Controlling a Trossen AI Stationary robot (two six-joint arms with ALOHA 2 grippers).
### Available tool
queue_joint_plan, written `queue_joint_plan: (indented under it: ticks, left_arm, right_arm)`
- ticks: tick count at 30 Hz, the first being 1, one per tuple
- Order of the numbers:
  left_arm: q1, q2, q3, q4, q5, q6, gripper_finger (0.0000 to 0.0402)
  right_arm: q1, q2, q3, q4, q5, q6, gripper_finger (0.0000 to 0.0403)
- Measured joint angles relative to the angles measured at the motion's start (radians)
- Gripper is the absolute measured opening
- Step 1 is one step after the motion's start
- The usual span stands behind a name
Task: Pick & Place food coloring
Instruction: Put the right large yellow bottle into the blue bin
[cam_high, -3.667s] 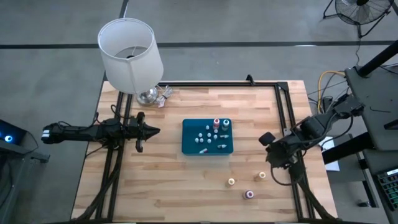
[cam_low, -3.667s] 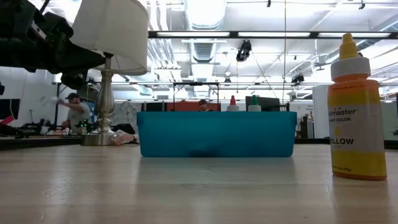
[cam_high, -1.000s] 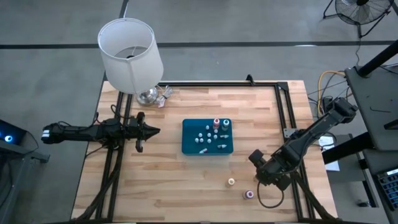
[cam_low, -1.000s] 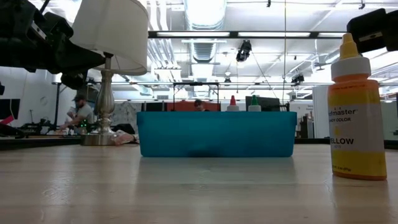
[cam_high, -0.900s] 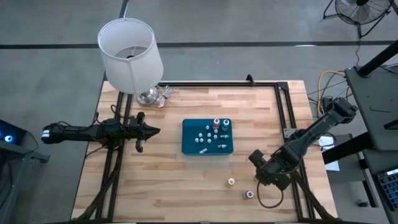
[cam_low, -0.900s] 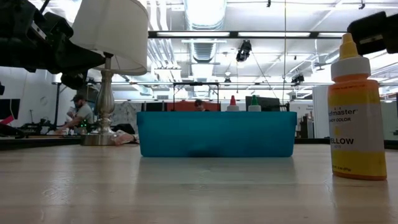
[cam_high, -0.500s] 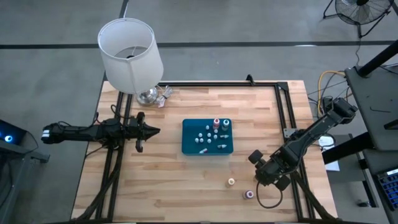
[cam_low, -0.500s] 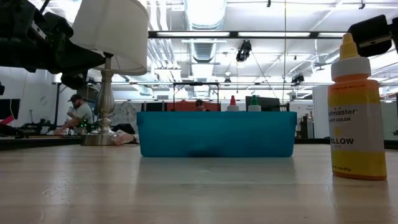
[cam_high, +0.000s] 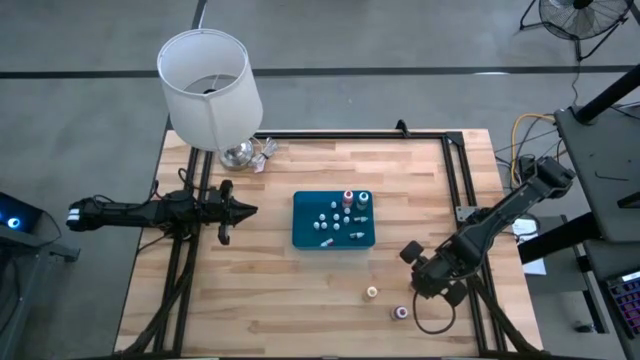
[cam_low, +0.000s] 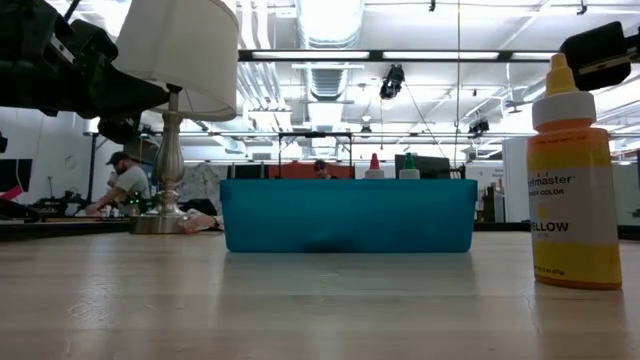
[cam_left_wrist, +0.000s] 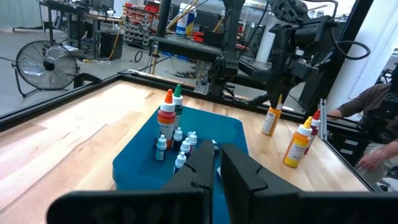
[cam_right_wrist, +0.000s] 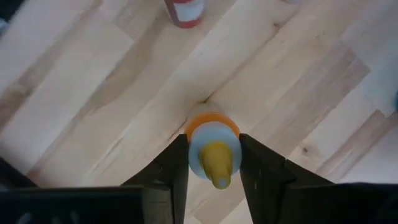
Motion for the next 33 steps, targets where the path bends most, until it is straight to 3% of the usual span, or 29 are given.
queue_joint_plan:
  ticks: [15,33]
  left_arm:
    - [0.0,0.0,0.0,0.0,0.0,0.0,0.0002]
    - [0.0,0.0,0.0,0.0,0.0,0.0,0.0002]
  right_arm:
    - [-0.003,-0.053,0.189,-0.167,-0.014,0.013,0.0104]
    - [-0.114,-0.054,0.447,-0.337,-0.005,-0.002,0.0104]
